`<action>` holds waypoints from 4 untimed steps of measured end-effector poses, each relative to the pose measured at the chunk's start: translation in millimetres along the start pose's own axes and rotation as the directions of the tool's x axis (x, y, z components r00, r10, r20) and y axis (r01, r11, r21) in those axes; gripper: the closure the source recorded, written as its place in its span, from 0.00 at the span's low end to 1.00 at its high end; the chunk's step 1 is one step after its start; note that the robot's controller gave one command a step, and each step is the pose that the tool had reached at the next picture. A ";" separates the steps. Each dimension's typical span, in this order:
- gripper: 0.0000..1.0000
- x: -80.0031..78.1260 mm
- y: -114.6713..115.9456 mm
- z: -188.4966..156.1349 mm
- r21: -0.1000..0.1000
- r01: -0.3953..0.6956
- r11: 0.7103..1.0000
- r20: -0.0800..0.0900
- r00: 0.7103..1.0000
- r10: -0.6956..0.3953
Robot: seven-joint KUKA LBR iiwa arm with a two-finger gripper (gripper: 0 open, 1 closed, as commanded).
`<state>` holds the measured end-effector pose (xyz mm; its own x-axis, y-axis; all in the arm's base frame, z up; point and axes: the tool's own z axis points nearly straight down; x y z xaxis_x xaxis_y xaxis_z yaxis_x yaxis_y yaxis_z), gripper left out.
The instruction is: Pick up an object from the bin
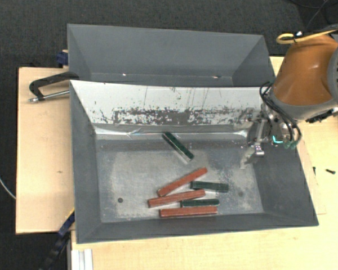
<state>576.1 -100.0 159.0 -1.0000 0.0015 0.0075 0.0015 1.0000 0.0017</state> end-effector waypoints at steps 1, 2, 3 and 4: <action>0.00 -2.0 0.3 -4.6 0.001 0.001 1.000 0.008 1.000 -0.001; 0.00 24.2 22.8 58.8 0.002 0.012 1.000 0.013 1.000 -0.012; 0.00 24.2 25.7 65.5 0.002 0.009 1.000 0.010 1.000 -0.009; 1.00 39.1 62.0 83.2 0.000 -0.105 0.994 0.003 0.994 0.105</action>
Offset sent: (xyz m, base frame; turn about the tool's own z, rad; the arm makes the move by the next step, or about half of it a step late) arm -0.0359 0.0311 -0.0829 -0.0168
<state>536.4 -37.8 76.2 -0.9943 0.1064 0.0043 0.1064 0.9943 0.0010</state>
